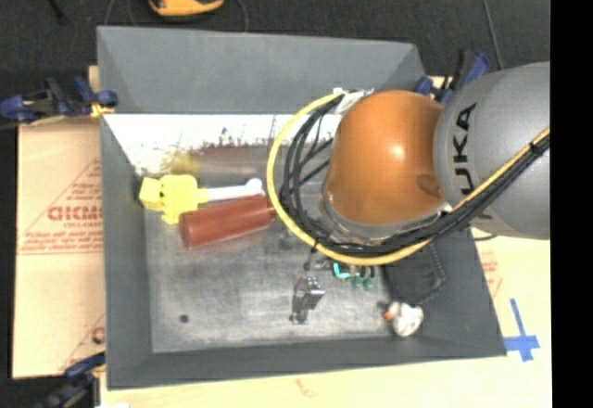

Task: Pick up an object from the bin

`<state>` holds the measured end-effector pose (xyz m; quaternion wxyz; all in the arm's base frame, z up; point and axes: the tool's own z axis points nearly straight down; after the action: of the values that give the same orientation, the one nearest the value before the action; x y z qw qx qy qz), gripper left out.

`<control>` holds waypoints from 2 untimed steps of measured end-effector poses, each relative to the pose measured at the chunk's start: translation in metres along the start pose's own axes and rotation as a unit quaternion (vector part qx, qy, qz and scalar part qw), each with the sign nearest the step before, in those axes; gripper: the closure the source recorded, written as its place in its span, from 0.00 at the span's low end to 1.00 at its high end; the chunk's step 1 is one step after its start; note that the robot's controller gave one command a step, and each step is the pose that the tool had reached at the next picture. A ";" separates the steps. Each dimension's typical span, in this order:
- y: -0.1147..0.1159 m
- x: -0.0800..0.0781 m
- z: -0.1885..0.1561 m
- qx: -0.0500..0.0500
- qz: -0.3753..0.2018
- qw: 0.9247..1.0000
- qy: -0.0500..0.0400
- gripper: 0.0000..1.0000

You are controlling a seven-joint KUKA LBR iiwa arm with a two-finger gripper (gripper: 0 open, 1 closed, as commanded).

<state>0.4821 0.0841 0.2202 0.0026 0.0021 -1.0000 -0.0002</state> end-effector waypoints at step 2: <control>-0.050 -0.006 0.056 -0.001 0.031 0.999 -0.007 0.00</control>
Offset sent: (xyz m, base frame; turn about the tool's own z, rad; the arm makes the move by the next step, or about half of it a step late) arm 0.0049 -0.0668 -0.0759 0.0841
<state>0.4882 0.0337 0.1644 -0.0044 -0.0292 -0.9996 -0.0010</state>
